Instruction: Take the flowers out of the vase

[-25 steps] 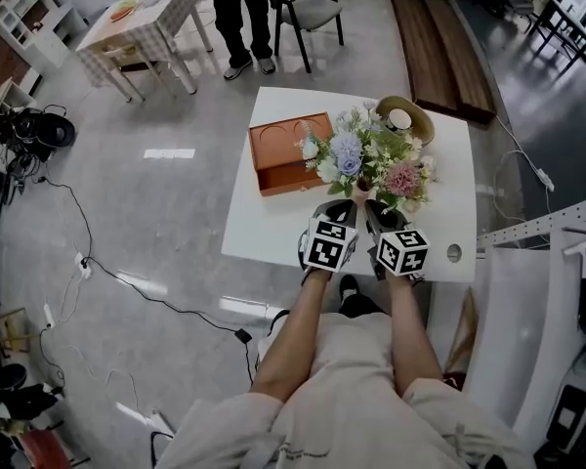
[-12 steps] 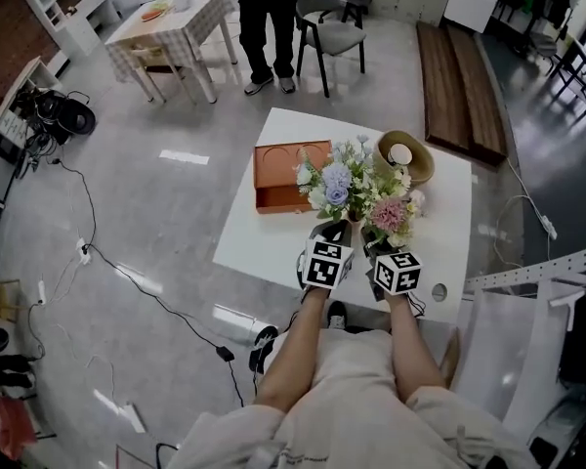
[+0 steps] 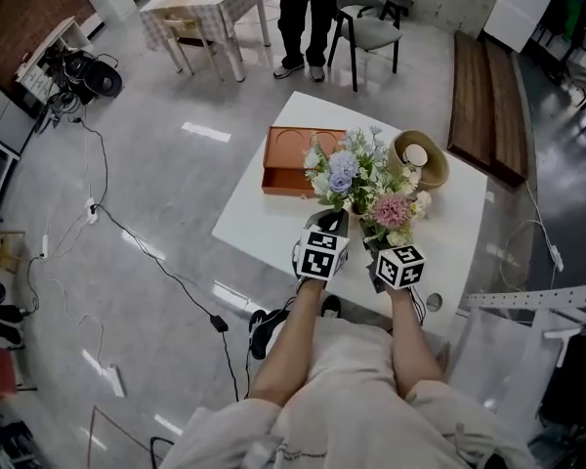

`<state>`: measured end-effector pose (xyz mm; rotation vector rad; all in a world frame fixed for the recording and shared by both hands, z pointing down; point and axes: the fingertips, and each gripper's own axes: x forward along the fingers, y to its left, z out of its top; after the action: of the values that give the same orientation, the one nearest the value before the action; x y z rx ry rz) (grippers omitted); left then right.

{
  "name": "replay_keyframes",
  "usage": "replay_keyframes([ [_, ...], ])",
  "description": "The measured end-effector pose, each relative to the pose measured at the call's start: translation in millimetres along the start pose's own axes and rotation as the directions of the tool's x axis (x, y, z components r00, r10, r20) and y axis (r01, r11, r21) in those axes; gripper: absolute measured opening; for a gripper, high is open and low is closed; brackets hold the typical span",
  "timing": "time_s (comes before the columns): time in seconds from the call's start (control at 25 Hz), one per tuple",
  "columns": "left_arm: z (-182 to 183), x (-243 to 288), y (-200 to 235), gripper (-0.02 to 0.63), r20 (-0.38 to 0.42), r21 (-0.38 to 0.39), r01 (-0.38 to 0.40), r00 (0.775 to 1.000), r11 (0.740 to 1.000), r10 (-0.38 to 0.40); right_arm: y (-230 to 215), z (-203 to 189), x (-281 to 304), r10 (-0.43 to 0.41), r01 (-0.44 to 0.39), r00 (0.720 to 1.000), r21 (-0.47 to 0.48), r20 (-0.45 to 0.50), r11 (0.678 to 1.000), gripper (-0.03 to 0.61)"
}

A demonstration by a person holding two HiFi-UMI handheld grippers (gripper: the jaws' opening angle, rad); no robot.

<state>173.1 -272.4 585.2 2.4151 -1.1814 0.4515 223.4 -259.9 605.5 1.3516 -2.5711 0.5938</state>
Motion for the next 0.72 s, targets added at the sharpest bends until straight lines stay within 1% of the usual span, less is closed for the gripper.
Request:
replay_keyframes([
  [0.08, 2.3, 1.9, 1.7, 0.009, 0.005, 0.001, -0.005, 1.000, 1.000, 0.005, 0.1, 1.7, 3.8, 0.017, -0.017, 1.000, -0.008, 0.004, 1.000, 0.055],
  [0.2, -1.6, 12.0, 2.3, 0.009, 0.005, -0.022, -0.003, 1.000, 1.000, 0.003, -0.8, 2.4, 6.7, 0.035, -0.035, 0.999, -0.021, 0.000, 0.999, 0.074],
  [0.28, -1.6, 16.4, -0.4, 0.009, 0.008, -0.033, -0.001, 1.000, 0.999, 0.001, -2.7, 3.3, 7.1, 0.034, -0.035, 0.999, -0.043, -0.010, 0.998, 0.077],
  [0.36, 0.4, 17.4, 0.8, 0.009, 0.009, -0.037, -0.005, 1.000, 0.999, 0.006, -4.3, 7.9, 10.0, 0.028, -0.028, 1.000, -0.046, -0.008, 0.999, 0.077],
  [0.6, 0.3, 18.1, 4.3, 0.011, -0.010, -0.031, 0.002, 1.000, 1.000, -0.002, -18.4, 13.3, 12.0, 0.002, -0.002, 1.000, 0.014, 0.020, 1.000, 0.077],
  [0.72, -2.1, 19.7, -3.3, 0.011, -0.022, -0.020, 0.020, 1.000, 1.000, -0.020, -25.0, 12.3, 6.0, -0.013, 0.012, 0.999, 0.035, 0.039, 0.999, 0.077],
])
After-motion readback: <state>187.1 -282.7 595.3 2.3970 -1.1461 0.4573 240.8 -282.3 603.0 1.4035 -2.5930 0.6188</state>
